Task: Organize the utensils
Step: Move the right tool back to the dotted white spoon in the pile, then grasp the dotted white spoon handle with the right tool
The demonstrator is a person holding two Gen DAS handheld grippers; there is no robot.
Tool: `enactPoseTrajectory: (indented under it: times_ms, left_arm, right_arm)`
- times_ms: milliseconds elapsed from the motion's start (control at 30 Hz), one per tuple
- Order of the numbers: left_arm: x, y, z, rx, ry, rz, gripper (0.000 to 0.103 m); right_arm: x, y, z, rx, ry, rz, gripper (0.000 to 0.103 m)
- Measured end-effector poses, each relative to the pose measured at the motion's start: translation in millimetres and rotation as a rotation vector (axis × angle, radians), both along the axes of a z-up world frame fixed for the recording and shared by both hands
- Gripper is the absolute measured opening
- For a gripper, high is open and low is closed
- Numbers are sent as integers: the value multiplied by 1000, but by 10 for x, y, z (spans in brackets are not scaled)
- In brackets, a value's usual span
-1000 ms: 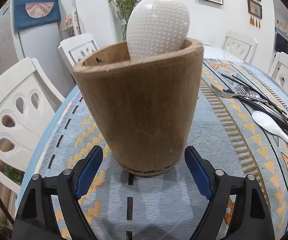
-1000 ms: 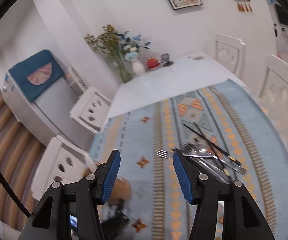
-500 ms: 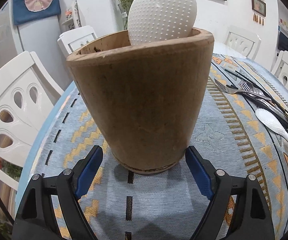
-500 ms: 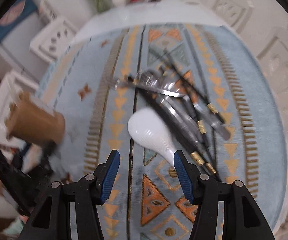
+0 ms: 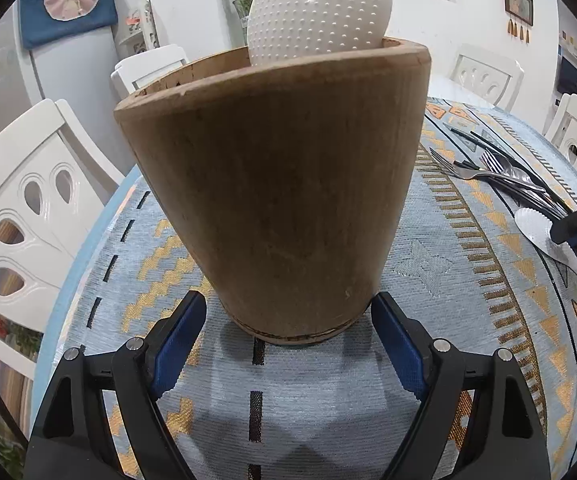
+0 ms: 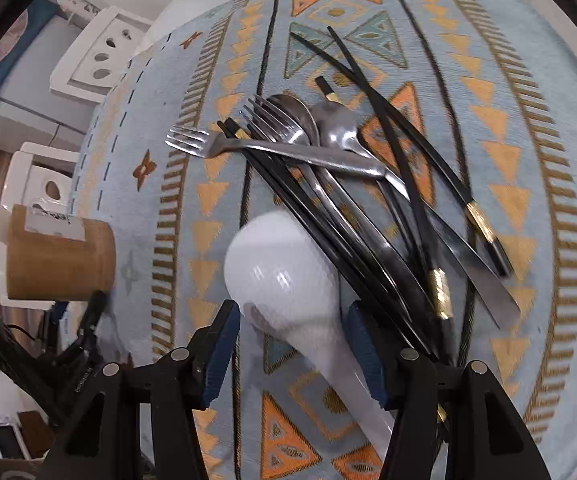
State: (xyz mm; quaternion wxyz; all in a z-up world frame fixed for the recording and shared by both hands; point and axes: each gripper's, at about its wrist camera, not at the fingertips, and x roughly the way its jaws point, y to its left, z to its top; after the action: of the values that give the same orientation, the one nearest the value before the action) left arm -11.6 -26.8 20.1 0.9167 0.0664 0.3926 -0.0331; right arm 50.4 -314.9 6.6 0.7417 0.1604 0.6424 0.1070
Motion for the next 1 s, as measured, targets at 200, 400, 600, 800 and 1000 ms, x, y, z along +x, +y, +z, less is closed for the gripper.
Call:
enactPoseTrajectory:
  times_ms: [200,400,600,800,1000]
  left_arm:
    - [-4,-1,-3,-1,1,0,85]
    - [-8,-6,-2,1,-1,1,85]
    - [-16,-2,4,-2,-4,2,85]
    - [-20,0,7,-4,-3,3,85]
    - [-29,7,16,-8,-7,5,85]
  right_arm:
    - [-14,304,94,-178,-43,70,48]
    - [-178,467,276,-218,-68,33,31]
    - [-263,596,343,-206,-57,71,29]
    - [-168,747,362,-226,-57,108,26]
    - [-226,953,462,-225,-65,165,25]
